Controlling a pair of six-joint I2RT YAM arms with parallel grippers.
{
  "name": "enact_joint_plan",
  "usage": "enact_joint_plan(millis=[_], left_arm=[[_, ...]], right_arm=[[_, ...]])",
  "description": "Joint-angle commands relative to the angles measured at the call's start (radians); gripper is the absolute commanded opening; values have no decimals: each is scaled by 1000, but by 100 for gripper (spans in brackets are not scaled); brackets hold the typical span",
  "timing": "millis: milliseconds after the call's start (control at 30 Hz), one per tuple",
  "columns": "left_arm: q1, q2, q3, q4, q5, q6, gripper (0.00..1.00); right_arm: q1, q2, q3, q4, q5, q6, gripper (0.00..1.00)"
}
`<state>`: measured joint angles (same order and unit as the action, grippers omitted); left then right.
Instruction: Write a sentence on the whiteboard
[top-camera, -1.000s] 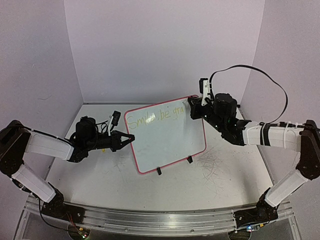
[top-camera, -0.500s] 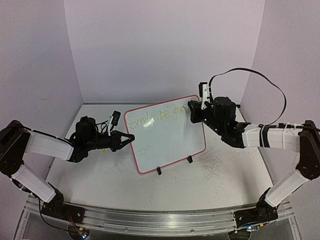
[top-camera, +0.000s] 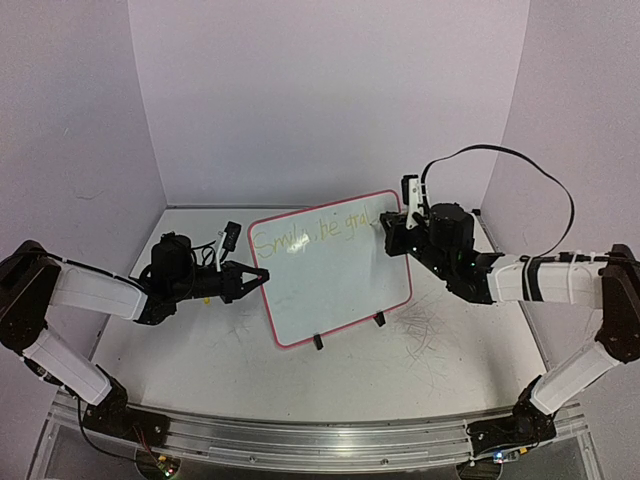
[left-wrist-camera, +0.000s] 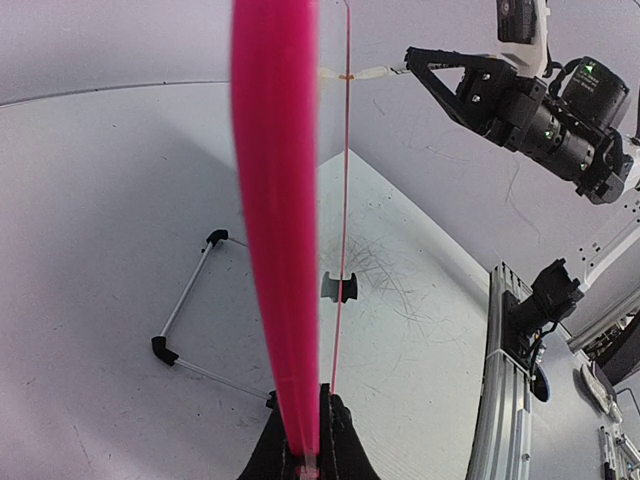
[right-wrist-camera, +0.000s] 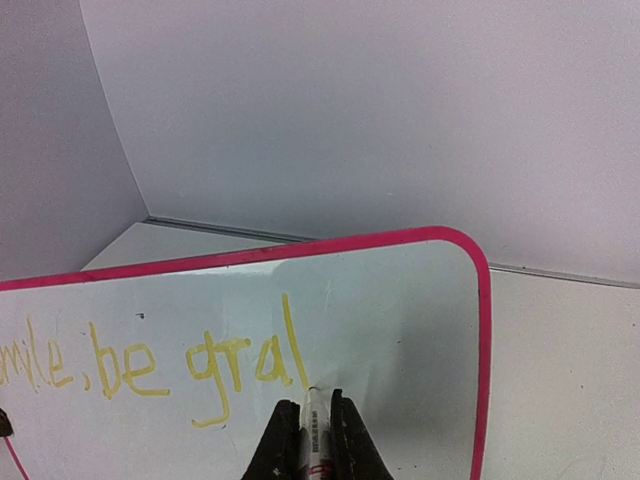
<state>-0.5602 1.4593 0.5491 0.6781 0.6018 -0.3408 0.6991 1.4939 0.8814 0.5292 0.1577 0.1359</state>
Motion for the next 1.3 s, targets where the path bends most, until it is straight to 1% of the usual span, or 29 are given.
enact_joint_plan(millis=[0,133,233,400,1267], left_arm=[[9,-28,-14,-13,-48,72,0],[10,-28,-13,-14,-51,74,0],[9,-23,-10,-13,-48,75,0],[9,-18,-10,-14,-44,75,0],[9,-32,-14,-14,-45,74,0]], right_arm=[[-3,-59,9,10,43,-15,0],[-2,-97,0,15,3,-7,0],[-3,-106,-3,32,-57,-8,0],[-3,-42,46,38,-88,-10,0],[-3,27,107,71,-39,-30,0]])
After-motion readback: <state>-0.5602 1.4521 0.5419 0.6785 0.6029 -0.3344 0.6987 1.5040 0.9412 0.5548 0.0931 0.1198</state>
